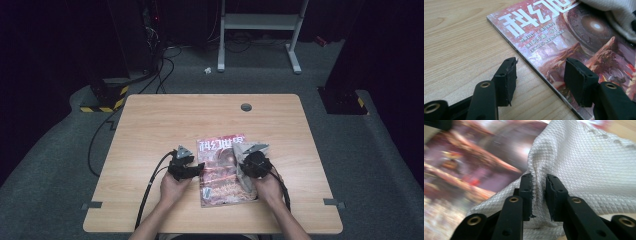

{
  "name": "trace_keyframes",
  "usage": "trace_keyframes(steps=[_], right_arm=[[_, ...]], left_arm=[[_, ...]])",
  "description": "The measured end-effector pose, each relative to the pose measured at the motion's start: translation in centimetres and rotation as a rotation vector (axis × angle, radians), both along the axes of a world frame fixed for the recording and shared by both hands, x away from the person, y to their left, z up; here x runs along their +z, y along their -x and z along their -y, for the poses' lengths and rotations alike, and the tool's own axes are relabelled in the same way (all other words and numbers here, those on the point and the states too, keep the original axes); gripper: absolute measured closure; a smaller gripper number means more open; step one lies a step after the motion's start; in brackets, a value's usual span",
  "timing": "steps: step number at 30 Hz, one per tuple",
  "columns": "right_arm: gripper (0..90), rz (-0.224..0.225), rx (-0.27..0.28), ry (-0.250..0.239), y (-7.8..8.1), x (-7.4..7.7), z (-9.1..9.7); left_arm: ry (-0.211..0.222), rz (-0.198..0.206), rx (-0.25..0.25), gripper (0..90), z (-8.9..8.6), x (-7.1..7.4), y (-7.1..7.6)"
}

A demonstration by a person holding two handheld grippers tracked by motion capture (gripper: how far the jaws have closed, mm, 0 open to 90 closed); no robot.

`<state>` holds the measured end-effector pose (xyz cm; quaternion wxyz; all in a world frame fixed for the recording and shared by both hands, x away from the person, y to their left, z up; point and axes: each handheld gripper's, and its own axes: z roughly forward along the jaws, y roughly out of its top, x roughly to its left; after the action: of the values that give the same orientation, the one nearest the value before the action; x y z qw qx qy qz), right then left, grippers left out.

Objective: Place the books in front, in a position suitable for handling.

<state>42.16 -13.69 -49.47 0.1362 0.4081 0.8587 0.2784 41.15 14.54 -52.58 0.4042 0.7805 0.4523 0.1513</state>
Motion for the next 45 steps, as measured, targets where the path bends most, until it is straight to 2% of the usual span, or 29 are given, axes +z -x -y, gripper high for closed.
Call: trace_keyframes(steps=[3,9,13,15,21,26,28,31,34,35,38,40,42,45], right_arm=[[67.4,0.012,-0.037,0.013,-0.1,0.1,1.3],[64.4,-0.02,-0.08,-0.058,-0.5,-0.2,2.6],[66.3,-0.04,-0.082,-0.1,-0.9,-0.5,3.1],[70.1,-0.051,-0.075,-0.121,-0.9,-0.5,3.2],[73.3,-0.044,-0.075,-0.121,-0.6,-0.6,3.1],[74.3,-0.046,-0.075,-0.127,0.1,-0.6,3.3],[74.8,-0.042,-0.066,-0.12,0.4,-0.6,3.5],[76.9,-0.038,-0.048,-0.09,0.9,-0.4,3.6],[80.1,-0.036,-0.024,-0.056,0.8,0.0,3.6],[80.3,-0.02,-0.025,-0.039,0.7,0.2,3.4],[80.5,0.011,-0.019,0.007,0.4,0.5,2.6],[80.6,0.021,-0.01,0.038,0.0,0.7,1.9],[80.6,0.027,-0.005,0.055,-0.3,0.7,1.4],[80.5,0.022,0.001,0.08,-0.8,0.5,0.6]], left_arm=[[0.001,0.0,0.001,43.4,0.0,0.0,0.0],[0.006,-0.003,-0.002,44.6,0.3,0.0,-0.1],[0.009,-0.013,-0.032,50.0,0.9,0.1,-0.2],[0.005,-0.019,-0.025,50.3,1.1,0.2,-0.1],[-0.001,-0.031,-0.035,52.7,1.0,0.3,0.1],[-0.002,-0.037,-0.044,53.2,1.2,0.4,1.1],[0.0,-0.04,-0.045,53.2,1.4,0.4,1.6],[-0.012,-0.05,-0.073,53.2,1.6,0.6,2.3],[-0.018,-0.073,-0.092,53.1,1.5,0.8,2.0],[-0.019,-0.077,-0.094,53.1,1.5,0.8,1.9],[-0.018,-0.065,-0.068,50.9,1.2,0.7,1.3],[-0.007,-0.064,-0.032,51.0,0.8,0.7,0.7],[-0.01,-0.067,-0.017,50.4,0.6,0.7,0.1],[-0.014,-0.064,-0.019,49.3,0.5,0.7,-0.5]])
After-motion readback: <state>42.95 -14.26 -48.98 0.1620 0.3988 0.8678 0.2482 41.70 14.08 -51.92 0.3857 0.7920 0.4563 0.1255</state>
